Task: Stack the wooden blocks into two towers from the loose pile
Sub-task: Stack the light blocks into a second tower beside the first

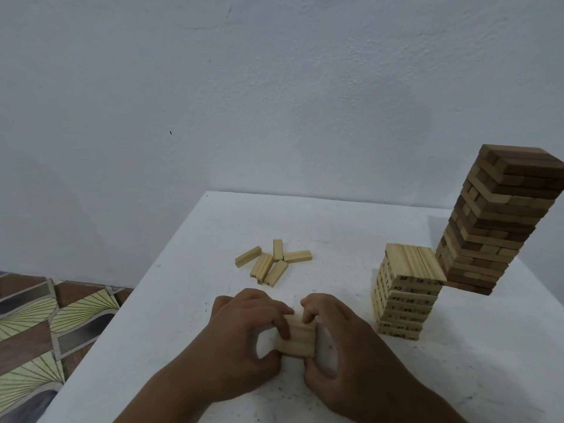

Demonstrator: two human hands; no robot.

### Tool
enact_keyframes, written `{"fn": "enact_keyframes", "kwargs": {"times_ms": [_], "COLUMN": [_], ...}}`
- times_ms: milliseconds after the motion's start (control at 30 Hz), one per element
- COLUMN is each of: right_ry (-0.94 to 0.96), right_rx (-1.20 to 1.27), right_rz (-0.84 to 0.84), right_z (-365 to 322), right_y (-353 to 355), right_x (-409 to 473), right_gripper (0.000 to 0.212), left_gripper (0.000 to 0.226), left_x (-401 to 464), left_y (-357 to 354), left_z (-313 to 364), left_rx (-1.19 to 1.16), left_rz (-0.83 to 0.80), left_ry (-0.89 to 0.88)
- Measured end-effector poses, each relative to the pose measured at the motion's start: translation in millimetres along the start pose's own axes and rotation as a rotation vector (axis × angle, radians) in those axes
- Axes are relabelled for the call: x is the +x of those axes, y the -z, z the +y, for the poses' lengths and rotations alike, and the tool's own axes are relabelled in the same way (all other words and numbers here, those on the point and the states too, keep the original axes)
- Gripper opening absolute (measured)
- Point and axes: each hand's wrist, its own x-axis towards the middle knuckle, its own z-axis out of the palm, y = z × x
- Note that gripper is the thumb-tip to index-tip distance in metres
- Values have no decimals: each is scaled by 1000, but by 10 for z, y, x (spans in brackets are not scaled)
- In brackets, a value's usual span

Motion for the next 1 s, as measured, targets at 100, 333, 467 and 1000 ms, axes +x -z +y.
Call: {"fn": "enact_keyframes", "kwargs": {"times_ms": [100, 333, 467, 1000], "right_ry": [-42, -77, -30, -84], "right_rx": [-50, -7, 62, 135], "right_rz": [-6, 13, 82, 332], "right_z": [7, -18, -102, -287], "right_y": [-10, -7, 97, 1132], "right_x": [-6, 15, 50, 129], "right_gripper": [43, 37, 37, 52], "left_gripper": [26, 42, 46, 48], "left_x": [-2, -19, -17, 586], "left_y": [17, 88, 219, 500], "left_z": [48, 135, 218, 1017], "left_rx": [-14, -225, -309, -486], "left_rz": [3, 65, 162, 285], "left_ry": [21, 85, 86, -54]}}
